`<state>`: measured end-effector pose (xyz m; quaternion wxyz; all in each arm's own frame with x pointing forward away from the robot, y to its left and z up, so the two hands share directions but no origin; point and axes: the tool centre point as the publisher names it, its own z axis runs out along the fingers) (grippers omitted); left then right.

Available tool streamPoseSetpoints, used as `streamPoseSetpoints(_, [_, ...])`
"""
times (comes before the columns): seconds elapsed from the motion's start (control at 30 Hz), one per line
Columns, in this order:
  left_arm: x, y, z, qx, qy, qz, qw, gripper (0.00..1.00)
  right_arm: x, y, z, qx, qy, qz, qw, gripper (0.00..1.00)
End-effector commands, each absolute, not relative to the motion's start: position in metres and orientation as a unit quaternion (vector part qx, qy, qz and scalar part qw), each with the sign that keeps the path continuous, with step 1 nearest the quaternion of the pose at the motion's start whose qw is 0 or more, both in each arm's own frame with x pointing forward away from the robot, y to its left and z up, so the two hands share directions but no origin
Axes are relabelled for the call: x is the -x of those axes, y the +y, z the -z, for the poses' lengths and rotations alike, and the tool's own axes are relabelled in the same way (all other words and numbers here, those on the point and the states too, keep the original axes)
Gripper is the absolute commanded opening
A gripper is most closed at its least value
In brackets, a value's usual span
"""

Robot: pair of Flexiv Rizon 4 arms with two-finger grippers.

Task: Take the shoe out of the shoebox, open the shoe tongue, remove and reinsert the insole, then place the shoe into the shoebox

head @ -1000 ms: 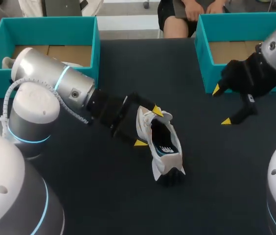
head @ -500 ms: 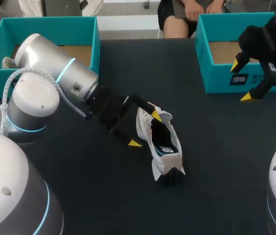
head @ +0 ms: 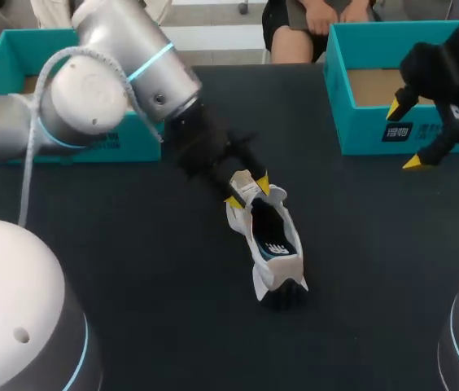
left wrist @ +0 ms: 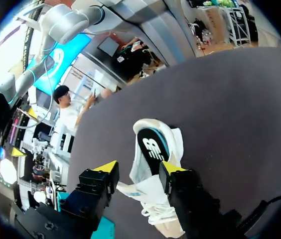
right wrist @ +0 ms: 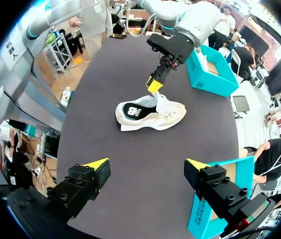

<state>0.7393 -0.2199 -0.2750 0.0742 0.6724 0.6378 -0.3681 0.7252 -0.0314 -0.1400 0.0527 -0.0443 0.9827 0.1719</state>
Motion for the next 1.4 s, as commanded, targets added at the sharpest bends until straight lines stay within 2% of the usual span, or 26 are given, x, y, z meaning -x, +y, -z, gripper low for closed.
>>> streamPoseSetpoints(0.03, [-0.738,-0.226,0.272,-0.738,0.635,0.227,0.025,0.0,-0.726,-0.031,0.141,0.044,0.983,-0.171,0.052,1.0])
streamPoseSetpoints(0.57, [-0.738,-0.226,0.272,-0.738,0.635,0.227,0.025,0.0,-0.726,-0.031,0.141,0.044,0.983,-0.171,0.052,1.0])
streamPoseSetpoints(0.97, [-0.718,-0.235,0.27,-0.69,0.699,0.184,-0.046,0.0,-0.726,-0.031,0.141,0.044,0.983,-0.171,0.052,1.0])
streamPoseSetpoints(1.07, [-0.717,-0.24,0.278,-0.663,0.726,0.168,-0.08,0.0,-0.726,-0.031,0.141,0.044,0.983,-0.171,0.052,1.0])
streamPoseSetpoints(1.4, [-0.7,-0.248,0.314,-0.66,0.727,0.159,-0.102,0.0,-0.726,-0.031,0.141,0.044,0.983,-0.171,0.052,1.0])
